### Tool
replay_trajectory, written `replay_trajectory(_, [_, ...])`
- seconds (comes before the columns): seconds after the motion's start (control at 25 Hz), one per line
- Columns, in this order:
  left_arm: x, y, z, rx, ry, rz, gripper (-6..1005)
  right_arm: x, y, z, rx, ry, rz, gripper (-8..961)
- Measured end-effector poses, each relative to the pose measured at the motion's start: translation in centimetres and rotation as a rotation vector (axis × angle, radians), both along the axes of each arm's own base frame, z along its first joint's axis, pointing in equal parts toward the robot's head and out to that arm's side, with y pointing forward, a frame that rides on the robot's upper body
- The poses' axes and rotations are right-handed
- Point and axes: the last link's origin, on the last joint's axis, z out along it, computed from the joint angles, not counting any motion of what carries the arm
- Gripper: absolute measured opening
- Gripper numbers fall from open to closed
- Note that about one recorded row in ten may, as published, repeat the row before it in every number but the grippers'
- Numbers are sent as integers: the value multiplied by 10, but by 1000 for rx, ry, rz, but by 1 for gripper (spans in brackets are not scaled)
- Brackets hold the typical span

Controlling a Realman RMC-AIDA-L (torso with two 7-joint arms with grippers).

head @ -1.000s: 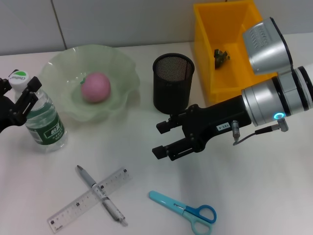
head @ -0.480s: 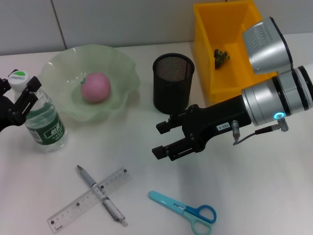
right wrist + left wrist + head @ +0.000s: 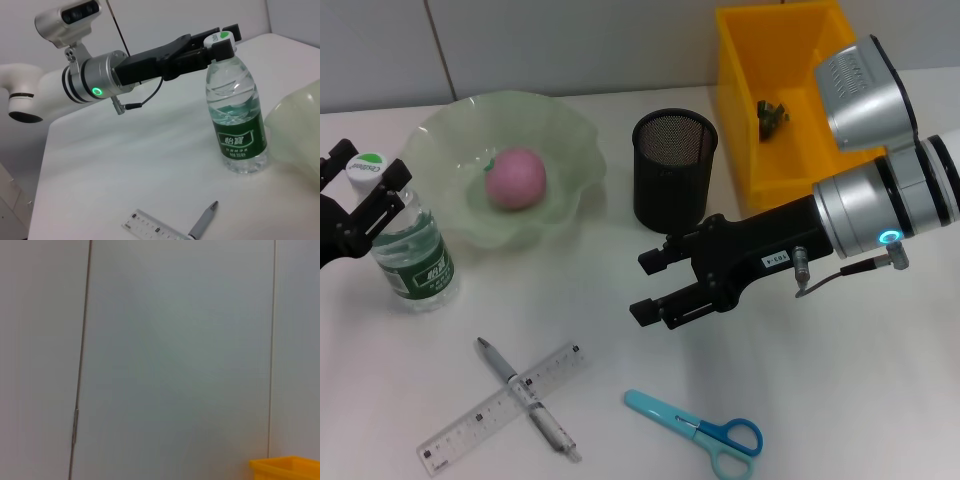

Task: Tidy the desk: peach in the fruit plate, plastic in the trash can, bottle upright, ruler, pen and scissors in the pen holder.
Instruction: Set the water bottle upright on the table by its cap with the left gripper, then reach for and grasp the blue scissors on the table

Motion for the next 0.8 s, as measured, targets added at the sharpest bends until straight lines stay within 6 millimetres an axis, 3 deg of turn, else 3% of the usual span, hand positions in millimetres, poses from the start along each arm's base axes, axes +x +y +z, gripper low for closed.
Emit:
replay_trajectory(0.2, [-1, 0, 1, 4, 1, 2, 751, 0, 0, 0, -2, 0, -5, 753])
replay_trajectory(0.56, [2, -5, 3, 4, -6, -29, 784, 0, 0, 0, -4, 1, -12, 753])
replay_trajectory(0.8, [4, -14, 14, 30, -18, -85, 788, 0, 0, -2, -4, 1, -22, 753])
